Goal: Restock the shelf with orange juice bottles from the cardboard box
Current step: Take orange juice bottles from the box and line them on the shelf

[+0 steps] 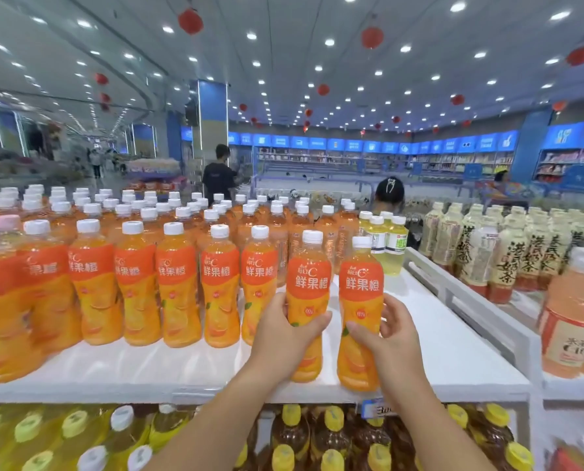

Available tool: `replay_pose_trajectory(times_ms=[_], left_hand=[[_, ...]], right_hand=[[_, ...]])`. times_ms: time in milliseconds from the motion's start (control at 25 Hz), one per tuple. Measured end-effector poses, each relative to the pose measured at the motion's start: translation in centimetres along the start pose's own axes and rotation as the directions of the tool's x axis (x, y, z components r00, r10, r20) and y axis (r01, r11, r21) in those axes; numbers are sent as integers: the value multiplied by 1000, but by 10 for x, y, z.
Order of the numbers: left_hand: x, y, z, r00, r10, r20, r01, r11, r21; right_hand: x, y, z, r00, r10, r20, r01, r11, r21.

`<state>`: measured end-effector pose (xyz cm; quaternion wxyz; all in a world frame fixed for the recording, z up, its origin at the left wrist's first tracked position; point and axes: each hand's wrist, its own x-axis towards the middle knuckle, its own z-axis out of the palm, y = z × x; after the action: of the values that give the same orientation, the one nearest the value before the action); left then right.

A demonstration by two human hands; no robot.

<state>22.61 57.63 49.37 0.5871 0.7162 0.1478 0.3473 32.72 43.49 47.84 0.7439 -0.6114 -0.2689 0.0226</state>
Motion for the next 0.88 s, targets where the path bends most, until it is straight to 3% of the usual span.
replay_pose_trajectory(times_ms=[640, 880], left_hand=[[31, -28, 26, 993, 13, -118, -6, 998, 60], [14, -34, 21, 992, 22, -120, -1, 985, 173]], right_hand=[[55, 43, -4, 979, 6, 202, -17, 998, 55], [48, 43, -13, 972, 52, 230, -23, 992, -127]])
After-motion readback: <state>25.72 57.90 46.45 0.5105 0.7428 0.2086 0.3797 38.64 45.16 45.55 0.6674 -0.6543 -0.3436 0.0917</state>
